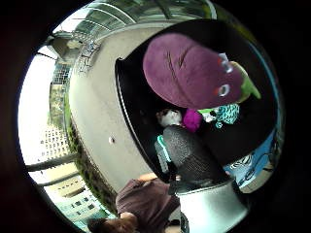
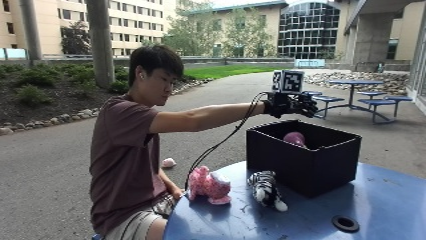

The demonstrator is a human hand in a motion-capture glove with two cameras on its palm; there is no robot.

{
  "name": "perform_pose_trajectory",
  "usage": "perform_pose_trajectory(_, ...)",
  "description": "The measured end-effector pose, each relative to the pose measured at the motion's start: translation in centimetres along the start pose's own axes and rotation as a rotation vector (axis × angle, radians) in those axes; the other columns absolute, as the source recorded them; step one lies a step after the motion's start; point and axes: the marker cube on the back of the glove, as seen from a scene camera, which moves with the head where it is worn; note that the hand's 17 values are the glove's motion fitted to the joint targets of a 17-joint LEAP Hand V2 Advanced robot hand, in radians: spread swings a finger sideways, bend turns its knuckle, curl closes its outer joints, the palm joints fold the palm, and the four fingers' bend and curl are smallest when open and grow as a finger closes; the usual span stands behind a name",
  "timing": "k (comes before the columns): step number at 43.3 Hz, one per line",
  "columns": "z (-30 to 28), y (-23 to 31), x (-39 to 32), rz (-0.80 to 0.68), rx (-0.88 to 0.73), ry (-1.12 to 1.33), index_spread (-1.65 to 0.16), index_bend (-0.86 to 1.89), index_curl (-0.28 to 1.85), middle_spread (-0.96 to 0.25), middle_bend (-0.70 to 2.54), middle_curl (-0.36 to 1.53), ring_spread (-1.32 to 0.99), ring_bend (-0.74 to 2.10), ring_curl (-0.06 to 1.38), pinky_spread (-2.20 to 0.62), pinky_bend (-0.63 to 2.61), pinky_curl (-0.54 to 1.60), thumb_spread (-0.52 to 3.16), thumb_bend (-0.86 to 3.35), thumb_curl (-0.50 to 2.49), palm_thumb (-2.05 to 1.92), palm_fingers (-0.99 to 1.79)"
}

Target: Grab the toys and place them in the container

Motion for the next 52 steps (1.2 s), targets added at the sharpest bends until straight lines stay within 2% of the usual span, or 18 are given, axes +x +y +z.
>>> perform_pose_trajectory(4,-0.1,1.7,3.6,0.026,0.008,-0.026,-0.17,0.06,0.24,-0.02,0.34,0.43,-0.14,0.73,0.39,-0.11,1.19,0.49,0.96,-0.08,0.75,0.07,-0.54)
perform_pose_trajectory(8,0.0,3.3,6.5,0.057,0.003,-0.028,-0.15,0.02,0.2,0.01,0.25,0.4,-0.1,0.63,0.33,-0.06,1.11,0.45,1.06,-0.05,0.68,0.02,-0.44)
perform_pose_trajectory(24,1.4,13.3,16.8,0.209,0.013,-0.044,-0.14,0.01,0.12,0.02,0.19,0.38,-0.05,0.54,0.29,0.02,0.92,0.37,1.26,-0.02,0.49,-0.02,-0.26)
perform_pose_trajectory(29,2.5,17.7,17.8,0.064,0.021,-0.056,-0.17,0.07,0.12,-0.01,0.19,0.38,-0.06,0.51,0.29,0.02,0.88,0.36,1.28,-0.02,0.46,-0.02,-0.2)
perform_pose_trajectory(34,5.0,22.3,18.1,-0.054,-0.044,-0.062,-0.23,0.14,0.14,-0.09,0.19,0.38,-0.09,0.52,0.29,0.0,0.81,0.34,1.29,-0.02,0.43,-0.01,-0.1)
perform_pose_trajectory(42,11.0,29.2,15.8,-0.289,-0.139,-0.004,-0.27,0.14,0.17,-0.14,0.19,0.38,-0.11,0.49,0.29,0.0,0.76,0.32,1.29,-0.02,0.4,0.0,-0.1)
perform_pose_trajectory(46,15.5,31.0,12.7,-0.412,-0.213,0.098,-0.28,0.18,0.19,-0.15,0.18,0.37,-0.12,0.46,0.28,-0.01,0.73,0.32,1.29,-0.01,0.39,0.02,-0.09)
perform_pose_trajectory(52,22.0,30.7,11.7,-0.493,-0.322,0.247,-0.29,0.2,0.24,-0.14,0.12,0.34,-0.09,0.32,0.25,0.0,0.74,0.32,1.28,0.01,0.39,0.09,-0.16)
